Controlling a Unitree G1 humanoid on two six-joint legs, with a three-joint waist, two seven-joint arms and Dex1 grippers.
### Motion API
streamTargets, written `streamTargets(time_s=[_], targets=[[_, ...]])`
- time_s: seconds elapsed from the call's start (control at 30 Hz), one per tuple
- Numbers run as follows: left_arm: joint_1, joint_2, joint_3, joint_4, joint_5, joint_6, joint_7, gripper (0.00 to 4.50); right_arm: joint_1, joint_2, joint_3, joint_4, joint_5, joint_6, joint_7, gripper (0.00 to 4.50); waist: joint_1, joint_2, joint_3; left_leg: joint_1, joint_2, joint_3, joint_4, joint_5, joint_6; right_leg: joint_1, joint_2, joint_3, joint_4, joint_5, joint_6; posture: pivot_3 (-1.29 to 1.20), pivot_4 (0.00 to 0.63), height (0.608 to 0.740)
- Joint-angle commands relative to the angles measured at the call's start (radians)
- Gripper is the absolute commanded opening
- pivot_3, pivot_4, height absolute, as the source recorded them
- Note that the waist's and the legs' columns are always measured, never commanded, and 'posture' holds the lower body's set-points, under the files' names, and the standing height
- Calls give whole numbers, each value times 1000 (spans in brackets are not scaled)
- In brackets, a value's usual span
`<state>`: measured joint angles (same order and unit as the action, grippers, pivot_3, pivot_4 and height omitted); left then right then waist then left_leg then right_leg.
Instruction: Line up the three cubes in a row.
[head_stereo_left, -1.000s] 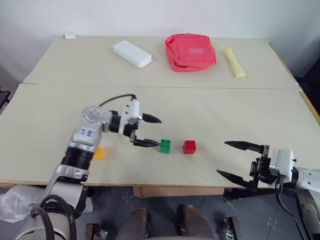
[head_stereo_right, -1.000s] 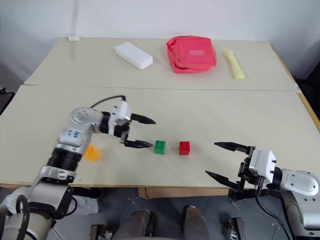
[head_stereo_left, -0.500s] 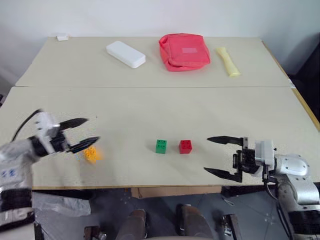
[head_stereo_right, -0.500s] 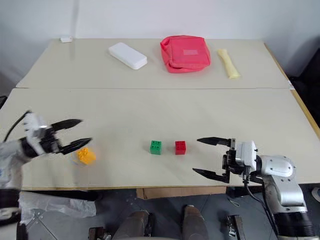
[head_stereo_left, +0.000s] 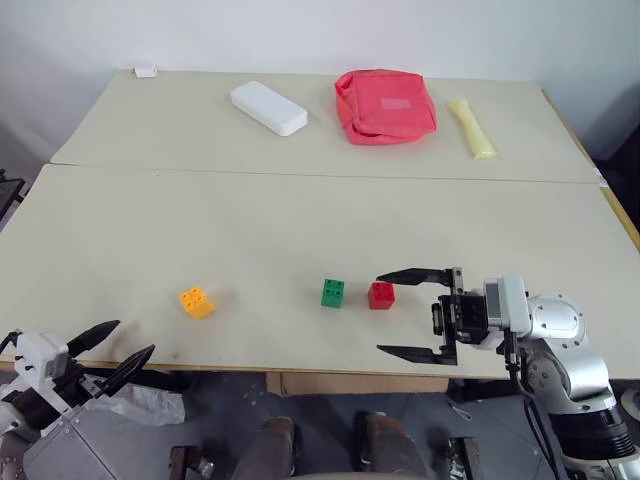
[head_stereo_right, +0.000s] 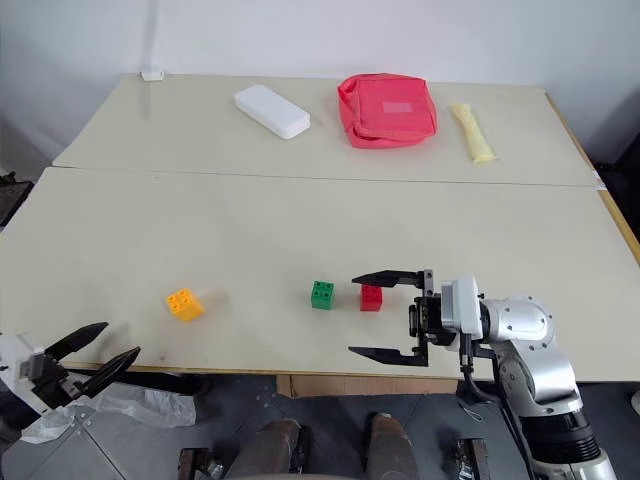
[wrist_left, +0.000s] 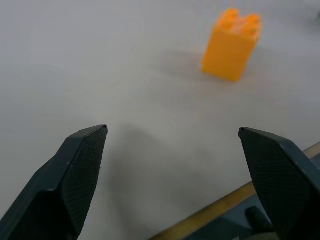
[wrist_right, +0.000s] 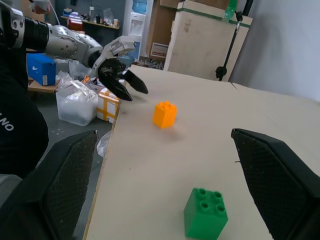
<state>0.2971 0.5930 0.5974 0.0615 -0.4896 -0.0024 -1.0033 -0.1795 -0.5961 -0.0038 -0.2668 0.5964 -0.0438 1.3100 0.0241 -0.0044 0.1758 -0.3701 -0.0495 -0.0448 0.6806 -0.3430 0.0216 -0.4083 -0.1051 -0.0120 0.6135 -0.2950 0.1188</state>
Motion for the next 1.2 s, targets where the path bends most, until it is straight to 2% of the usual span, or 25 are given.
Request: streamTargets(time_s=[0.03,0.27,0.37,0.6,0.63,0.8,0.97,1.2], targets=[[-54,-20,-64,-86,5,-8,48,4470,-4,-1,-7,-8,9,4,-2,4500,0,0,0,0,0,0,0,0,0,0,0,0,0,0,0,0,150,740],[-201,8,-219,-11,43,18,9,4470,42,-17,-21,-62,6,25,-30,4500,-3,0,0,0,0,0,0,0,-1,-1,2,-1,0,0,0,0,150,740],[-239,43,-228,48,49,7,-13,3880,76,-25,-35,-92,4,26,-51,4500,-12,0,0,0,1,1,0,0,-1,-2,3,0,0,0,0,0,150,740],[-315,118,-238,164,28,8,-113,1677,90,-33,-60,-107,-2,15,-93,4500,-22,0,0,0,2,1,0,0,-2,-1,4,0,0,0,0,0,150,740],[-332,135,-259,167,26,23,-152,1499,102,-37,-68,-110,-3,12,-96,4500,-22,0,0,0,2,1,0,0,-2,-1,4,0,0,0,0,0,150,740],[-583,165,-385,190,14,81,-314,1513,172,-51,-109,-136,-10,5,-117,4500,3,0,0,-1,1,0,1,0,-2,-1,4,-1,0,0,0,0,150,740],[-849,83,-578,316,112,18,-461,1513,210,-65,-151,-112,-20,-15,-111,4500,2,1,0,-1,0,1,1,0,-1,-2,5,-4,5,0,0,0,150,740],[-985,-1,-695,577,219,-128,-556,1513,269,-80,-197,-124,-33,-34,-131,4500,-24,0,0,-1,1,6,1,0,0,-4,9,-7,7,0,1,0,150,740]])
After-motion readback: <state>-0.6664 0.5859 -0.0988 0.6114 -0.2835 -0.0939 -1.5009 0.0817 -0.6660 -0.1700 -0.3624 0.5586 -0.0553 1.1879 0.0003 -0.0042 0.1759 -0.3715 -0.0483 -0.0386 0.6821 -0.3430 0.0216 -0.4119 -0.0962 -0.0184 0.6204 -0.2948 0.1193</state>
